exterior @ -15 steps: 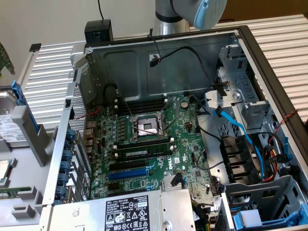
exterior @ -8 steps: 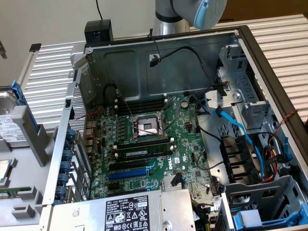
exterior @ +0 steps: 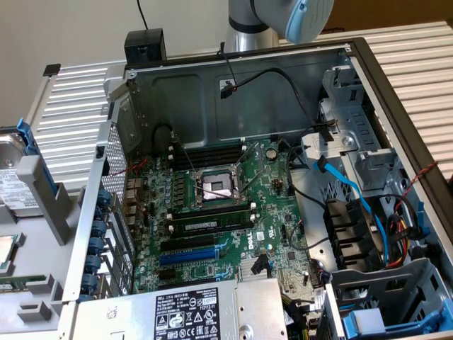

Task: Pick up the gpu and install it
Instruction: 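Reach for the gpu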

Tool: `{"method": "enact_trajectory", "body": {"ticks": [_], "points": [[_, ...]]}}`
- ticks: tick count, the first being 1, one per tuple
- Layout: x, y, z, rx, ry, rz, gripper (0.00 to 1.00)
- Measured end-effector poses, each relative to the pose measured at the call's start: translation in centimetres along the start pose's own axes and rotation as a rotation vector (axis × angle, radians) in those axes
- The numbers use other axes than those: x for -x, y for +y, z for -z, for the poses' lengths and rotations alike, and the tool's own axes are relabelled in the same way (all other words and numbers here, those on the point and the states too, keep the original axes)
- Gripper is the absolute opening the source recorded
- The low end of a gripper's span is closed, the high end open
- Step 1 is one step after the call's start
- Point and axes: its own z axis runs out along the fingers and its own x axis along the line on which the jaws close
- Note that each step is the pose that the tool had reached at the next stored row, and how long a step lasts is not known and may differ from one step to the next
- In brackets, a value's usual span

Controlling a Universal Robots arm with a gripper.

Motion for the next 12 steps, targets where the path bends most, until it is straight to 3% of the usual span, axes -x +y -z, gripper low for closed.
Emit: {"method": "enact_trajectory", "body": {"ticks": [3, 7, 8, 11, 12], "points": [[0.02, -0.04, 0.15, 0.0031, 0.0123, 0.005, 0.27], [0.02, -0.04, 0.17, 0.0043, 0.013, 0.005, 0.27], [0.03, -0.05, 0.17, 0.0086, 0.0136, 0.005, 0.27], [0.03, -0.08, 0.2, 0.043, 0.0225, 0.0, 0.27], [0.04, -0.08, 0.2, 0.0452, 0.0231, 0.0, 0.27]]}}
